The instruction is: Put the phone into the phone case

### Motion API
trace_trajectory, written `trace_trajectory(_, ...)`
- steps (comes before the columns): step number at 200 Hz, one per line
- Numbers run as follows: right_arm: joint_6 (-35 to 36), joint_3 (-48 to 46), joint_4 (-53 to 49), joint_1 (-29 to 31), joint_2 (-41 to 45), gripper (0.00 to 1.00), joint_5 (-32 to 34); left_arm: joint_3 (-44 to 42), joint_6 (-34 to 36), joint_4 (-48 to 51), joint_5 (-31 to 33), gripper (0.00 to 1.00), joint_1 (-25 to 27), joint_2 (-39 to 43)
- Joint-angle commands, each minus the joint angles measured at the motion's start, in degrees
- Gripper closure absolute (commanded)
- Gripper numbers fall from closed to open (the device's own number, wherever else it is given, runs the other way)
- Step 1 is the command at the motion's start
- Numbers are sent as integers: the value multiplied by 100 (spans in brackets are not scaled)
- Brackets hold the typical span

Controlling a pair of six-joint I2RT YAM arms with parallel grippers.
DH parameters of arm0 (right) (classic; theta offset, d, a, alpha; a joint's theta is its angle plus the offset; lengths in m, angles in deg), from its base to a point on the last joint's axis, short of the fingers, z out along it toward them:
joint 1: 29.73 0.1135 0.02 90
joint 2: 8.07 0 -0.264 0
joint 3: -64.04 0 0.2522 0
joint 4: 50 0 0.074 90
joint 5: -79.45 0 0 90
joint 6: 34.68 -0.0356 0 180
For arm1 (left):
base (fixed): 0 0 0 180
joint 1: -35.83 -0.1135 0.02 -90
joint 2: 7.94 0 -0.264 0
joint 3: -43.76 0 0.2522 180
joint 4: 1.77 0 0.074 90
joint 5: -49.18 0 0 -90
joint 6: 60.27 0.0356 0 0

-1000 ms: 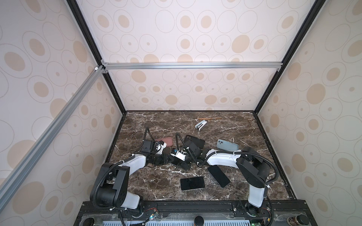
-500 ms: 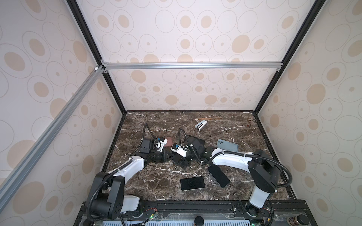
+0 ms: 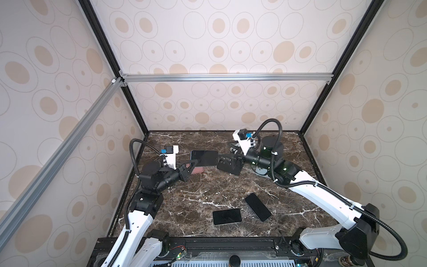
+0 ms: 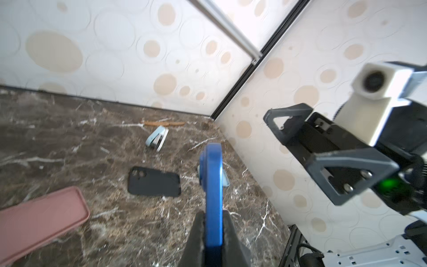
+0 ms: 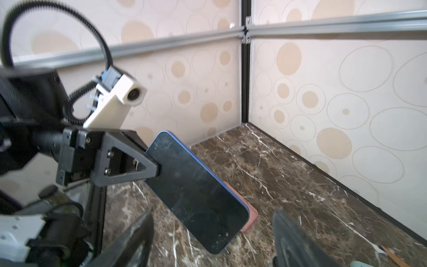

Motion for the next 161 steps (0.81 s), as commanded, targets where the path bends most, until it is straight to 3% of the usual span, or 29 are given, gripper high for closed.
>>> trace_trajectory(1, -990, 243, 623, -269, 71, 23, -980, 344, -618, -1193, -63, 100, -9, 231)
trace_trajectory(42, -2194, 572, 1636, -604, -295, 29, -2212, 241, -1519, -3038, -398, 100, -3, 313)
trace_trajectory(66, -2435, 800, 1879, -598, -535, 28, -2864, 258, -1735, -3464, -457, 100, -8, 263)
trace_trajectory(103, -2969, 1045, 2272, -579, -770, 30, -3312, 278, -1921, -3870, -701, 100, -3, 124)
trace_trajectory(134, -3156, 1184, 2468, -460, -914, 49, -3764, 54, -2411, -4790, -857, 100, 0, 49)
trace_trajectory(161, -3221, 1185, 2589, -300, -920, 67, -3959, 118, -2097, -4334, -761, 100, 3, 75)
